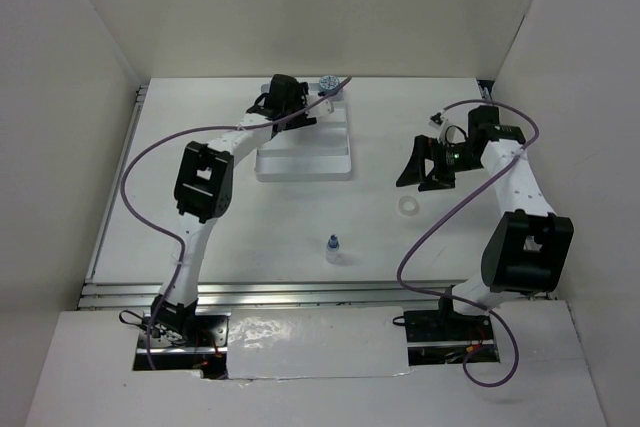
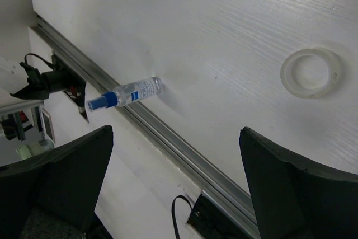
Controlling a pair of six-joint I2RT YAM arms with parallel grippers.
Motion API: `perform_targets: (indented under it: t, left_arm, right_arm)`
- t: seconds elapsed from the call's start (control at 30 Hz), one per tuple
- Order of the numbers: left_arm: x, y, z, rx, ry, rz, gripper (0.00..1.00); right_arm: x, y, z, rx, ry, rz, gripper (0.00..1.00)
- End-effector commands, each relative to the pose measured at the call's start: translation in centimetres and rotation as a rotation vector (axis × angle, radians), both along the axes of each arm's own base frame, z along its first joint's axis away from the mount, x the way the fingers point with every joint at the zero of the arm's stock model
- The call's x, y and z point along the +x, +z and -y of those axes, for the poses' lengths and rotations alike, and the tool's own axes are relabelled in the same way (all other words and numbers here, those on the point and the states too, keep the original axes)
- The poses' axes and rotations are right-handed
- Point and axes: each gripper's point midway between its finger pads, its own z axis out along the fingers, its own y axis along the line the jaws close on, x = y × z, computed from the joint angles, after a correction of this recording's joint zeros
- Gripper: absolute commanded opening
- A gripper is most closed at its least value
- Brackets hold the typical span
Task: Sort the stationery into containers
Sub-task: Place the stationery in the storage box, then pick up the stationery from the center of the board.
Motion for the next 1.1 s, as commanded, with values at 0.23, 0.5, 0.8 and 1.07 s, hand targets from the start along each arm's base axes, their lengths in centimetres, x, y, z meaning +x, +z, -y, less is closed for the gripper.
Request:
perform_targets:
  t: [0.23,0.5,0.8,1.07]
  left_arm:
    - [-2.2,10.8,-0.4,-0.195,-0.006,0.050,0.91]
    - [-11.9,14.9,-2.4,-0.684,-0.065,-0.251,0.71]
    - [-29.6,9.6,-5.4,-1.051,-0.190,-0.527,0.76]
    - [-38.4,5.1,-0.9,-1.105,-0.195,-0.644,0.73]
  right_arm:
    - [-0.1,3.4,-0.9,0.037,0.023,0.079,1.00]
    - [-1.2,3.8,-1.0,0.030,0.021,0.100,1.00]
    - [-2.4,3.4,-1.4,0.038,0.014,0.089,1.00]
    - [-2.8,4.2,-1.9,0.022,0.002,0.110,1.00]
